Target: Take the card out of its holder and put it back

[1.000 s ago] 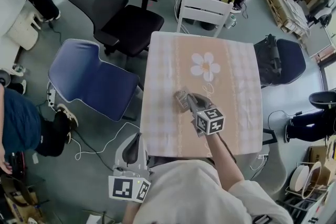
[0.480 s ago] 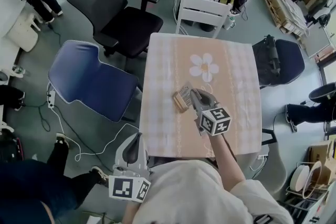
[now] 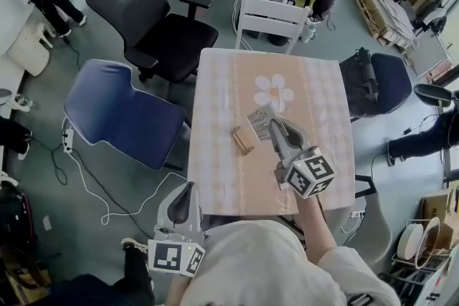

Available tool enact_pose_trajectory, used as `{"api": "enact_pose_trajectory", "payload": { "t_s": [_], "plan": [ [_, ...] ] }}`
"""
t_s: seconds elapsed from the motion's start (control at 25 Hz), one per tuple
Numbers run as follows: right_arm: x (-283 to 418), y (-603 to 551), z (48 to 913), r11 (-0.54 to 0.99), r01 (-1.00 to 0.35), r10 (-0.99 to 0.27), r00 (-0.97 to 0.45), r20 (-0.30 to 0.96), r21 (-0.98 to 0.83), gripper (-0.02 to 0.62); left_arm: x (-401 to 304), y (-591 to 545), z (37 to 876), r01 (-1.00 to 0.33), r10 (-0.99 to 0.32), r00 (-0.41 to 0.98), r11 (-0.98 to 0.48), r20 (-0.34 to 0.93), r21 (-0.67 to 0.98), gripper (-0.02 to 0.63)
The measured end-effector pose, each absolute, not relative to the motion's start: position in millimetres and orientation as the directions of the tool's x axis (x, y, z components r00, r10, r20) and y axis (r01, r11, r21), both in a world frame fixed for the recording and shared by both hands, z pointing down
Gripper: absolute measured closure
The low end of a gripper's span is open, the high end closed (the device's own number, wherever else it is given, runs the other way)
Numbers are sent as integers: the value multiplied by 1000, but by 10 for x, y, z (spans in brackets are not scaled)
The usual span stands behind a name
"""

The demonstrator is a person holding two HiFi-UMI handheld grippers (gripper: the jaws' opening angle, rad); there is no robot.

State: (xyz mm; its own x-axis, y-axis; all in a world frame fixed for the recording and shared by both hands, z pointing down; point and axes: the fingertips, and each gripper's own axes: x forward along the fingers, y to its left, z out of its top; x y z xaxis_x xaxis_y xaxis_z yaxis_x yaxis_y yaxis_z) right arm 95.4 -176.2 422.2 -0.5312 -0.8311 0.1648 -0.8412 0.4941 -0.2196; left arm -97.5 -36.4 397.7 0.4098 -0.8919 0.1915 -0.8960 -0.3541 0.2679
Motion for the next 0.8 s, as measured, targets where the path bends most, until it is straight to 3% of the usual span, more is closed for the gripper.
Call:
{"api": "enact_pose_trajectory", "payload": {
  "t_s": [0.4, 0.8],
  "plan": [
    [1151, -1219, 3386, 491, -852, -864, -502, 18, -182, 580, -956, -322, 3924, -891, -890, 421, -372, 172, 259, 606],
    [1344, -628, 3369, 434, -893, -898, -439, 15, -123, 580, -1003, -279, 3831, -890, -893, 427, -387, 142, 240, 606]
  ]
}}
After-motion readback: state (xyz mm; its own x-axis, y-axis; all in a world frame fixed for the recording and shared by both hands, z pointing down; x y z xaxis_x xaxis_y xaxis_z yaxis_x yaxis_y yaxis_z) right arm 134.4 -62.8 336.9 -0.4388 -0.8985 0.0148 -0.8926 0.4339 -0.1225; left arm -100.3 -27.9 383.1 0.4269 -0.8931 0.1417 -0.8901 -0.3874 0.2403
